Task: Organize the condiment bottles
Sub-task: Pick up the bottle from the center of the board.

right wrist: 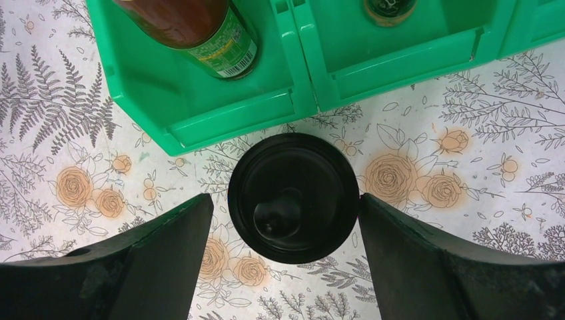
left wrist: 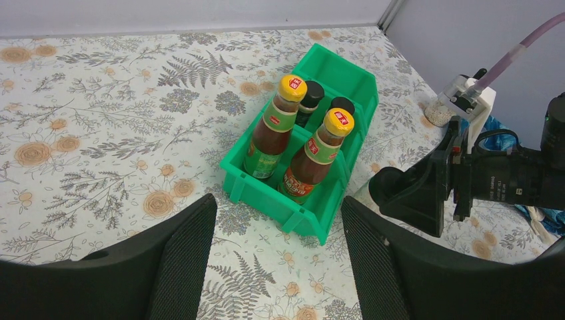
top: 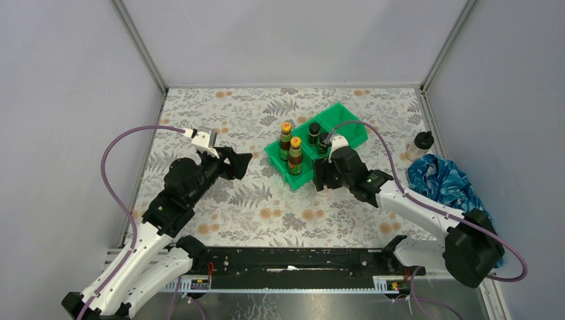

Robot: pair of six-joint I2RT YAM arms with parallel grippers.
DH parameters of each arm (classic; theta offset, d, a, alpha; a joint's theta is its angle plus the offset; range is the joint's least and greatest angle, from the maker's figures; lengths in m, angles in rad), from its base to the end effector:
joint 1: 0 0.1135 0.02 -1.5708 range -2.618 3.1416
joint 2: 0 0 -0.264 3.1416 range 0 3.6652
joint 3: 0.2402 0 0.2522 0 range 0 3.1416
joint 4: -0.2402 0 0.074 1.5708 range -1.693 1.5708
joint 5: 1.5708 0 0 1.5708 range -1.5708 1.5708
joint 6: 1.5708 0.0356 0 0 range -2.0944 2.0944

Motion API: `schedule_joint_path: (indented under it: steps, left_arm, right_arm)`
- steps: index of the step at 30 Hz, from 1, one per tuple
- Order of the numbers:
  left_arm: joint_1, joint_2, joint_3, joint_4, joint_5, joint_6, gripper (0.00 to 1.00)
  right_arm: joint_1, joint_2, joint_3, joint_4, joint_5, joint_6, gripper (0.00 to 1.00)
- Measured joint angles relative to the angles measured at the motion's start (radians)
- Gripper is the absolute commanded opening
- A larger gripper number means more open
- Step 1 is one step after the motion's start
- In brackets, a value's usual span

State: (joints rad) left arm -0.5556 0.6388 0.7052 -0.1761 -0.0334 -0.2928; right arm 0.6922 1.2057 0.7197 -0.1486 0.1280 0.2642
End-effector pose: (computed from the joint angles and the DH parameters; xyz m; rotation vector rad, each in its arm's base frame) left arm 0.1344 -0.0820 0.3350 0.1995 1.7057 -0.6071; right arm 0.2018 0.1614 0.2339 -0.4023 2.1907 0.3913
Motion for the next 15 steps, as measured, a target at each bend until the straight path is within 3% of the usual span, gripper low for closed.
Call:
schedule_joint_path:
  steps: [9,15]
  left_arm:
    - [0.0,-0.001,0.0,0.0,0.0,0.0,0.74]
    - [0.0,-0.001,0.0,0.0,0.0,0.0,0.74]
  right_arm:
    - [0.0,0.028,0.003,0.014,0.001,-0.006,0.84]
    - [0.0,0.047,0.006,0.028,0.002,-0.011,0.7]
